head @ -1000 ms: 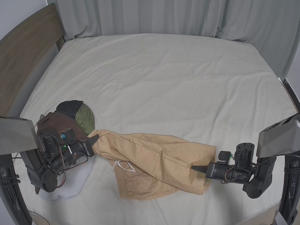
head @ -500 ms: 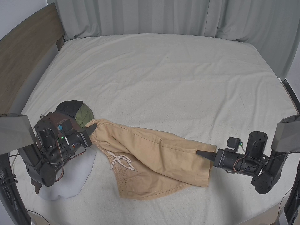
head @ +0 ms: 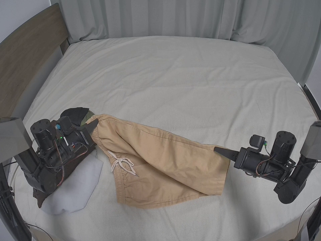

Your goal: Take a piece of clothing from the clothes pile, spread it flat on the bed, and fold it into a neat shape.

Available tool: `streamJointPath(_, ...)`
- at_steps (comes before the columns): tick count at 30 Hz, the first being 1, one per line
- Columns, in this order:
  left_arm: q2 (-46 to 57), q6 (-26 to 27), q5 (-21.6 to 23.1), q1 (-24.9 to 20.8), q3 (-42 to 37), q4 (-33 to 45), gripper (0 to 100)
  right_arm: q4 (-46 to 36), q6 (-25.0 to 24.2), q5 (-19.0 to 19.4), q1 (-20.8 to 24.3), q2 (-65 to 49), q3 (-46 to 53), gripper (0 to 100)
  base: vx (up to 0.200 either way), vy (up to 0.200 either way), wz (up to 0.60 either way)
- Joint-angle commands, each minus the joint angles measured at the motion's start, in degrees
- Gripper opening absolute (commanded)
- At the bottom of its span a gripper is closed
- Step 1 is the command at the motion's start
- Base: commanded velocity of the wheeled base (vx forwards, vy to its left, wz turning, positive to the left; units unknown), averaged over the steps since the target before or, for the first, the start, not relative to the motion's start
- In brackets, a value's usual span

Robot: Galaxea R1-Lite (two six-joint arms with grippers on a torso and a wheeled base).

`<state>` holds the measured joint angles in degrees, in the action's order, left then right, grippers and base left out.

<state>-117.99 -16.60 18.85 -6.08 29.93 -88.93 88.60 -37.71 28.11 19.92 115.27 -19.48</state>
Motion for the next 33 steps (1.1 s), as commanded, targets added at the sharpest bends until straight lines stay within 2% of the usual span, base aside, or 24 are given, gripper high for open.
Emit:
streamJointPath(1, 0.57, -0.01, 0.05, 0.81, 0.83, -0.37, 0, 0.08, 0.0, -0.07, -0.06, -1.28, -0.82, 0, 0.0, 0.0, 0.0)
streamJointPath(7, 2.5, -0.45, 1.19, 1.95, 1.01, -0.28, 0, 0.08, 0.0, -1.83, -0.5, -1.28, -2.4, 0, 0.0, 0.0, 0.0)
streamJointPath(31, 3.12, -0.54, 1.63, 0.9, 0.39, -0.37, 0, 0.17, 0.18, -2.01, -2.17, -1.37, -6.18, 0, 0.0, 0.0, 0.0)
streamJointPath(33, 3.12, -0.54, 1.63, 0.9, 0.13, -0.37, 0, 0.17, 0.18, -2.89, -2.69, -1.81, -7.15, 0, 0.0, 0.0, 0.0)
